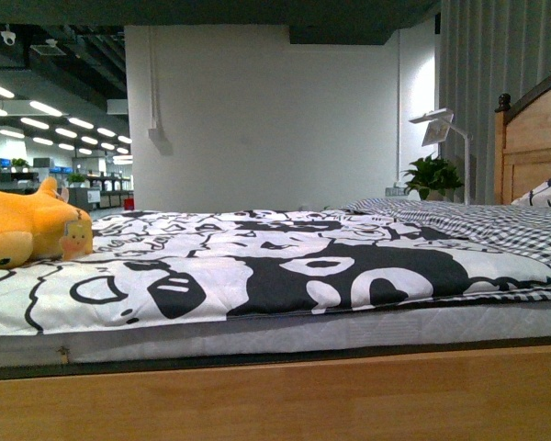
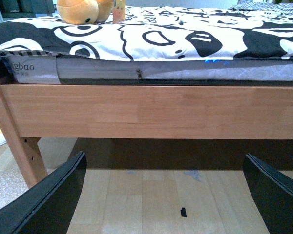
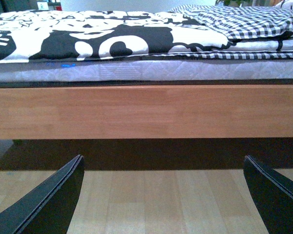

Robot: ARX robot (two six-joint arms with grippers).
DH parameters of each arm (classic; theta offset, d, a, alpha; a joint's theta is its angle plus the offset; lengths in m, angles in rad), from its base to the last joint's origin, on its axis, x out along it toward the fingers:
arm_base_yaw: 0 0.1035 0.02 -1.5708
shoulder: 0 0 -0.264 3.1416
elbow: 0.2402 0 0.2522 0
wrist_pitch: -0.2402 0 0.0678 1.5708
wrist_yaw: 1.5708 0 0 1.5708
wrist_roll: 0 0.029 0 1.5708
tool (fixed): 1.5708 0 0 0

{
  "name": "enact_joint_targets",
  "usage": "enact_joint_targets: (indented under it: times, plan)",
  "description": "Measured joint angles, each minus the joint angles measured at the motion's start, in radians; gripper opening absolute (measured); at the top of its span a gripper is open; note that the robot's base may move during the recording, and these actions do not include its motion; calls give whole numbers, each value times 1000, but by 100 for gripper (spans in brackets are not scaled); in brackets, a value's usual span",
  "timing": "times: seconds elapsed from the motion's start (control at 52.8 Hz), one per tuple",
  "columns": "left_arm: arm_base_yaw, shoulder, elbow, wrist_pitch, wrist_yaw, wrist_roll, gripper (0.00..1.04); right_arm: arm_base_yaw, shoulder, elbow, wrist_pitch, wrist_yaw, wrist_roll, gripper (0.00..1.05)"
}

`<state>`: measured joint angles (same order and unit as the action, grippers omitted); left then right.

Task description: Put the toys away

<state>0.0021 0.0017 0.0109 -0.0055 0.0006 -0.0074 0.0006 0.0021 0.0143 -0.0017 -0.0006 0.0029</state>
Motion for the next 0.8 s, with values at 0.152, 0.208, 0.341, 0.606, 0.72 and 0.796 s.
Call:
enact_joint_targets:
  times: [0.152,0.208,0.341,0.606,0.72,0.796]
  plan:
    - [0,0,0,0,0,0,98,0,0,0,0,0,0,98]
    - [0,0,0,0,0,0,98,0,0,0,0,0,0,98]
    - [0,0,0,0,0,0,98,0,0,0,0,0,0,98]
    - [0,-1,0,0,1,0,98,0,0,0,0,0,0,98]
    - [0,-1,0,0,1,0,98,0,0,0,0,0,0,98]
    - [0,-1,0,0,0,0,98,0,0,0,0,0,0,98]
